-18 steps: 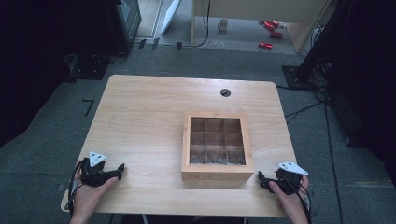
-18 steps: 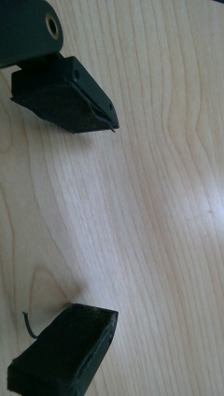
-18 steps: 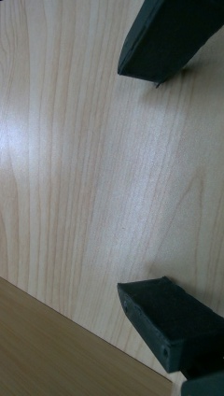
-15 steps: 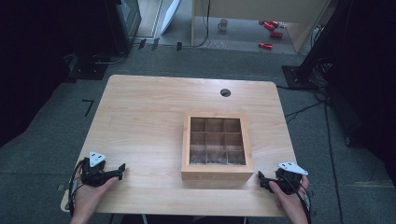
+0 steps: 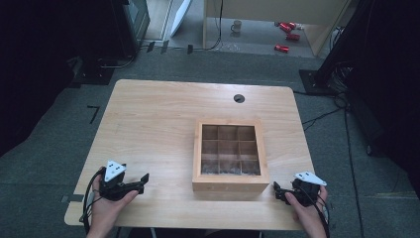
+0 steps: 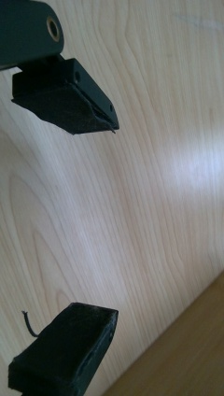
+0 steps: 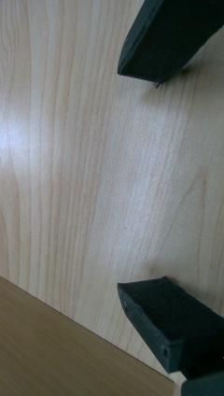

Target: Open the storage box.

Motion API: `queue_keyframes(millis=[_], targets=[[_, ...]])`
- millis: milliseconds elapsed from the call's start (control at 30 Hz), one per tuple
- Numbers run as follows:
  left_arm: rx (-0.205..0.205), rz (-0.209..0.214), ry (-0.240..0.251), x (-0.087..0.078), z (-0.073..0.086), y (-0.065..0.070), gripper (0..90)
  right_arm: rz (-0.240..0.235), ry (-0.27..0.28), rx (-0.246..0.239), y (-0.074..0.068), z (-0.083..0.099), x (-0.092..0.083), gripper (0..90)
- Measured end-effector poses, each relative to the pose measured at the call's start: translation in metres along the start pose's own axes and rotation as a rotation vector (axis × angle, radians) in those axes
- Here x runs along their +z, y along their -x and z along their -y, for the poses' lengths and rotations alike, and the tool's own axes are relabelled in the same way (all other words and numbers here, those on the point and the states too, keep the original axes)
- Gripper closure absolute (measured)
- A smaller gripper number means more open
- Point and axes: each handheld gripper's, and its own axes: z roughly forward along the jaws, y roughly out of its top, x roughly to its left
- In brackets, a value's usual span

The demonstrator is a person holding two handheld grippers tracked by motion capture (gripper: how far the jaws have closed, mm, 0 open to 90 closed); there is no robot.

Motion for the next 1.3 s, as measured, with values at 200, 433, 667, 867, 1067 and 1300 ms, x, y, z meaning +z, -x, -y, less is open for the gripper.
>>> queue_keyframes(millis=[200,433,667,867,1067,1300], targets=[[0.031,0.063,0.007,0.000,-0.005,0.024,9.3,0.000,0.000,0.000,0.000,0.000,0.000,0.0],[0.048,0.118,0.022,0.000,-0.009,0.043,9.3,0.001,0.000,-0.001,0.000,0.000,0.000,0.0],[0.076,0.173,0.033,0.002,-0.011,0.064,9.3,0.004,0.001,0.002,-0.001,-0.001,0.000,0.5],[0.098,0.227,0.044,0.003,-0.011,0.079,13.5,0.003,-0.001,0.009,-0.003,-0.001,-0.003,5.9],[0.140,0.288,0.040,0.005,-0.010,0.096,14.3,-0.030,0.035,0.042,-0.006,-0.005,-0.011,7.1],[0.187,0.290,0.030,0.012,-0.007,0.111,21.8,-0.064,0.078,0.051,-0.012,-0.009,-0.023,7.3]])
